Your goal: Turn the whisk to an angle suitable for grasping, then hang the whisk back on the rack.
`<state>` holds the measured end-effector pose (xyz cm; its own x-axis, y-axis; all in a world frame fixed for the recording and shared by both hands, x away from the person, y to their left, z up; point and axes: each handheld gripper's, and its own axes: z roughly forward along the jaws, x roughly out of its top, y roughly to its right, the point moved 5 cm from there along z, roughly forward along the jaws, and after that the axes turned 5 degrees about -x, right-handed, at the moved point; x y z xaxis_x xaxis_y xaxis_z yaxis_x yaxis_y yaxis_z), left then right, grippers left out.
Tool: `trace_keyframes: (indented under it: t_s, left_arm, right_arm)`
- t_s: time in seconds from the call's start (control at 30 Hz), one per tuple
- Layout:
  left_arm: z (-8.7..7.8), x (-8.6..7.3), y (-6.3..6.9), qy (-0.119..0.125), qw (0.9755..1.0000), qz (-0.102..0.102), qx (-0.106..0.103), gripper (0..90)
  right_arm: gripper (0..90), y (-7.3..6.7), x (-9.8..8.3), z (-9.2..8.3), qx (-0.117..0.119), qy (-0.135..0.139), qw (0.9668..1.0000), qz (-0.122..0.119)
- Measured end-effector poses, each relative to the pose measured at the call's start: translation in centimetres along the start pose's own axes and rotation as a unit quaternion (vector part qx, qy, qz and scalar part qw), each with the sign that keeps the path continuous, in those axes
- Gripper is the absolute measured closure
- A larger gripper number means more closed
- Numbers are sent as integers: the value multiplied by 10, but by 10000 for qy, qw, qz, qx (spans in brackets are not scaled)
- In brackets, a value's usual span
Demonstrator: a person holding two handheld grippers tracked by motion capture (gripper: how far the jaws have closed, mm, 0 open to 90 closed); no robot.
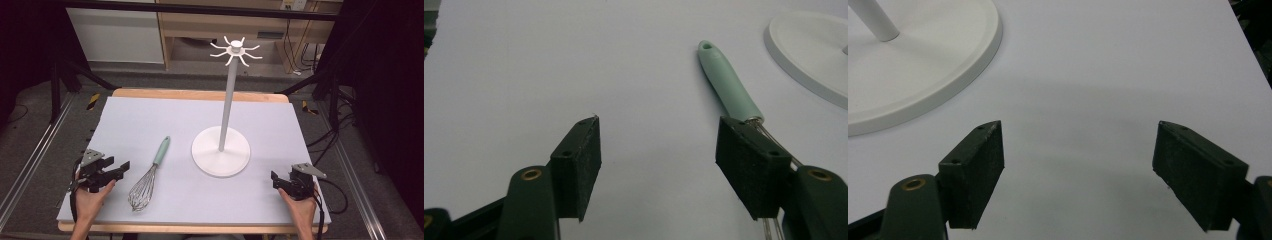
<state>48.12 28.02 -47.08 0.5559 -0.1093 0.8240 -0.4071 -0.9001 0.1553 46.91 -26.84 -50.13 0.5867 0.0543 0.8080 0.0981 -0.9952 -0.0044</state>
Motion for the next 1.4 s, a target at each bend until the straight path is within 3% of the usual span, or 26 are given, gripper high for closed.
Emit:
trace_keyframes:
  t_s: [0.4, 0.83, 1.4]
  left_arm:
    - [4, 26, 22, 13, 9995, 189, -246, 331]
    - [6, 47, 33, -75, 9989, 287, -363, 326]
    - [23, 68, 55, -518, 9957, 613, -471, 360]
  right_arm:
    - [211, 0, -2, -2, 2, -67, 10000, 0]
    - [210, -2, -1, -3, 24, -70, 10000, -62]
    - [275, -3, 0, -5, 121, -42, 9999, -93]
